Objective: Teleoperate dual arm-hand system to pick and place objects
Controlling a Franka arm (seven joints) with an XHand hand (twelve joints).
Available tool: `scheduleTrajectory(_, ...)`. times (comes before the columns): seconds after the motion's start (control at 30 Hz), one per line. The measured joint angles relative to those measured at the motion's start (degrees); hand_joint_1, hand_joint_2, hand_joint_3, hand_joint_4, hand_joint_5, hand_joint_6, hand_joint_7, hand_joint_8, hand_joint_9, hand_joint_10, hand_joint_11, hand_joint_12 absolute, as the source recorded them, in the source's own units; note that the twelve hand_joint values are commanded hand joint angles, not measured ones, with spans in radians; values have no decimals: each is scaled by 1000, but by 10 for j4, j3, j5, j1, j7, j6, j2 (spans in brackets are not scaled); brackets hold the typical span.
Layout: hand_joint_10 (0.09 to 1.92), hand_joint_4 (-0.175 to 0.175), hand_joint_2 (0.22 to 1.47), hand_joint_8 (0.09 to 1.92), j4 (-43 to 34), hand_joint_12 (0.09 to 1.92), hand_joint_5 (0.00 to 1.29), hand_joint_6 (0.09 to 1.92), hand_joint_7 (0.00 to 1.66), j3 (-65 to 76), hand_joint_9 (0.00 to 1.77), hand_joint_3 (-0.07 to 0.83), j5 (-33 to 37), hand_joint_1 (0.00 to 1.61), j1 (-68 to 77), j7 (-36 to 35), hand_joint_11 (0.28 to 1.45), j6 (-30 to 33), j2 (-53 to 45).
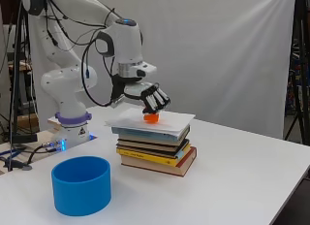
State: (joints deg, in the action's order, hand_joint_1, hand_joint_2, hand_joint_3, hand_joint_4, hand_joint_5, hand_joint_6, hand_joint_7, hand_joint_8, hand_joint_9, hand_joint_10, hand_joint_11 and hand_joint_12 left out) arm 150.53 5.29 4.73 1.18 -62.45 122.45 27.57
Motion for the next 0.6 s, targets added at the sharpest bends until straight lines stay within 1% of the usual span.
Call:
scheduleTrajectory(0.07,1913,175,1239,1920,0,1908,739,1368,1032,9,1359,-3,21,911,1,-28,1003,1,5)
scheduleTrajectory(0.13,1919,175,1240,1920,-9,1918,734,1374,1040,16,1372,-1,40,907,2,-45,1031,-4,9)
scheduleTrajectory(0.23,1920,175,1240,1920,-59,1920,729,1376,1059,21,1398,0,52,904,2,-49,1065,-27,7)
scheduleTrajectory(0.37,1920,175,1234,1920,-170,1920,741,1355,1119,23,1453,-1,33,912,-1,-19,1111,-81,3)
scheduleTrajectory(0.47,1920,175,1225,1920,-254,1920,759,1332,1170,35,1487,-3,0,922,-6,2,1129,-123,-7)
scheduleTrajectory(0.53,1920,175,1219,1920,-286,1920,770,1316,1198,54,1506,-2,-20,928,-10,12,1137,-145,-19)
scheduleTrajectory(0.6,1920,175,1216,1920,-302,1920,775,1309,1209,84,1514,-2,-29,931,-14,18,1140,-154,-37)
